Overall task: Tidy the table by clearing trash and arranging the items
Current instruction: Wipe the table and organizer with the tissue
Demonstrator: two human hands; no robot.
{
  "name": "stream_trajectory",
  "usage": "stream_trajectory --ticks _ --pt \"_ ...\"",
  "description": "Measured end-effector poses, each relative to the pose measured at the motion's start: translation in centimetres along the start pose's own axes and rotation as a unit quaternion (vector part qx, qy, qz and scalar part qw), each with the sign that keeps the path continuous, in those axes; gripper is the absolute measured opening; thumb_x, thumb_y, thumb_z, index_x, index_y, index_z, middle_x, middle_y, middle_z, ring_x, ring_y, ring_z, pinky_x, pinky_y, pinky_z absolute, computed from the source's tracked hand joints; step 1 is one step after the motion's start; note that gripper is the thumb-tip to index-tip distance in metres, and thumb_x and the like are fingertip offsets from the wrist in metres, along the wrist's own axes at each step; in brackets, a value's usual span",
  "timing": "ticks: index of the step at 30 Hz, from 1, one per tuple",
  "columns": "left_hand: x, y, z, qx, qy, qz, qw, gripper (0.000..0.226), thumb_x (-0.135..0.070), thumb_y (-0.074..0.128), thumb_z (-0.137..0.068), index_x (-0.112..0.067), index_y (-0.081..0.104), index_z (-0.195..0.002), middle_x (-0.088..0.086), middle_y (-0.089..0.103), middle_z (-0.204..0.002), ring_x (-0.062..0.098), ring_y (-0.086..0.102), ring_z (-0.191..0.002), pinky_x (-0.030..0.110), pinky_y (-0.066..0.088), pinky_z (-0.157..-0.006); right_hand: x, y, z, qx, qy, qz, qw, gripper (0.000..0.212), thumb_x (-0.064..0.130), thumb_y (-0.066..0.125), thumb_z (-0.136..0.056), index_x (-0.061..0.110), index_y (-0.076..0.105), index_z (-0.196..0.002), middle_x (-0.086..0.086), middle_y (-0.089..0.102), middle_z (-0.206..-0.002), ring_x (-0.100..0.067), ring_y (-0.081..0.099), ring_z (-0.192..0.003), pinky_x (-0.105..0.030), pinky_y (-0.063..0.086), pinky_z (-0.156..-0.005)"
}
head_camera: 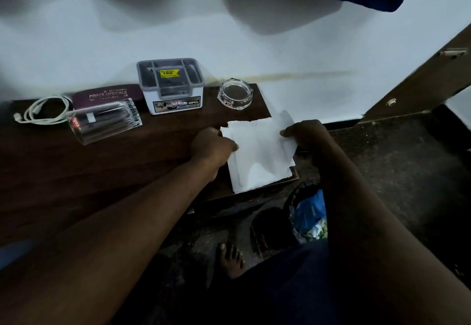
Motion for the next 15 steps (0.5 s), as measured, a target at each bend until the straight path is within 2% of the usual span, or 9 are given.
stream_trajectory --ticks 2,4,6,8,9,12,13,15 --pt "0.1 -0.1 -0.2 0.004 -0.002 0.013 1.000 0.019 -0.012 0.083 -0.076 -0.013 0.064 -0.078 0.012 0.075 -0.096 0.023 0.069 -0.075 0.030 0.052 -0.060 -0.3 0.3 0.2 0.026 0.012 0.004 1.000 0.043 0.020 0.088 -0.076 -0.005 0.068 -0.106 -0.021 0.073 -0.107 -0.032 0.071 -0.089 -0.044 0.062 -0.079" --pt "0.3 0.0 -0.3 0.012 -0.019 0.047 0.999 0.024 -0.014 0.083 -0.079 -0.014 0.060 -0.071 0.013 0.076 -0.093 0.025 0.070 -0.075 0.032 0.055 -0.061 -0.2 0.6 0.5 0.032 0.000 0.043 0.999 0.042 0.021 0.091 -0.075 0.000 0.068 -0.104 -0.016 0.070 -0.103 -0.028 0.068 -0.084 -0.038 0.059 -0.068" --pt "0.3 0.0 -0.2 0.025 -0.044 0.093 0.994 0.020 -0.016 0.082 -0.082 -0.015 0.063 -0.076 0.009 0.077 -0.093 0.027 0.073 -0.082 0.034 0.058 -0.064 0.1 0.6 0.7 0.036 -0.003 0.037 0.999 0.040 0.014 0.089 -0.076 -0.002 0.070 -0.107 -0.018 0.071 -0.104 -0.031 0.069 -0.085 -0.041 0.062 -0.071" --pt "0.0 0.0 0.0 0.036 -0.059 0.118 0.991 0.012 -0.019 0.080 -0.085 -0.014 0.069 -0.086 0.006 0.077 -0.094 0.025 0.074 -0.083 0.031 0.056 -0.061 0.3 0.7 0.8 0.074 0.014 -0.033 0.997 0.032 0.005 0.085 -0.078 -0.003 0.071 -0.105 -0.022 0.074 -0.107 -0.034 0.073 -0.083 -0.042 0.064 -0.066" --pt "0.0 -0.1 0.1 0.039 -0.064 0.121 0.990 0.014 -0.020 0.079 -0.085 -0.012 0.071 -0.093 0.006 0.078 -0.096 0.025 0.074 -0.086 0.034 0.058 -0.065 0.4 0.8 1.0 0.095 0.025 -0.059 0.993 0.031 0.002 0.082 -0.079 -0.003 0.071 -0.107 -0.023 0.074 -0.110 -0.035 0.073 -0.085 -0.043 0.064 -0.067" --pt "-0.2 -0.2 0.3 0.048 -0.066 0.110 0.991 0.028 -0.019 0.082 -0.082 -0.007 0.072 -0.105 0.010 0.077 -0.103 0.032 0.074 -0.096 0.049 0.059 -0.085 0.0 1.3 1.4 0.111 0.052 -0.024 0.992 0.046 0.004 0.081 -0.082 -0.005 0.064 -0.124 -0.021 0.069 -0.120 -0.041 0.069 -0.106 -0.055 0.058 -0.091" --pt "-0.2 -0.2 0.5 0.051 -0.064 0.104 0.991 0.028 -0.018 0.083 -0.081 -0.005 0.072 -0.104 0.012 0.077 -0.104 0.033 0.074 -0.096 0.051 0.058 -0.088 -0.1 1.4 1.5 0.107 0.052 -0.006 0.993 0.049 0.006 0.082 -0.082 -0.005 0.063 -0.126 -0.020 0.068 -0.122 -0.041 0.067 -0.110 -0.056 0.056 -0.096" --pt "-0.3 -0.1 0.7 0.054 -0.060 0.094 0.992 0.029 -0.017 0.085 -0.079 -0.004 0.072 -0.101 0.013 0.077 -0.104 0.035 0.074 -0.097 0.054 0.057 -0.089 0.1 1.7 1.8 0.119 0.047 -0.002 0.992 0.046 0.004 0.082 -0.083 -0.006 0.065 -0.125 -0.020 0.069 -0.119 -0.040 0.068 -0.107 -0.055 0.057 -0.096"
Point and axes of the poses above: each hand's wrist, its own z-axis away from the middle knuckle, its own y-axis out of the palm, x = y × z, the point moved 2 cm from there along -z, towards the middle knuckle
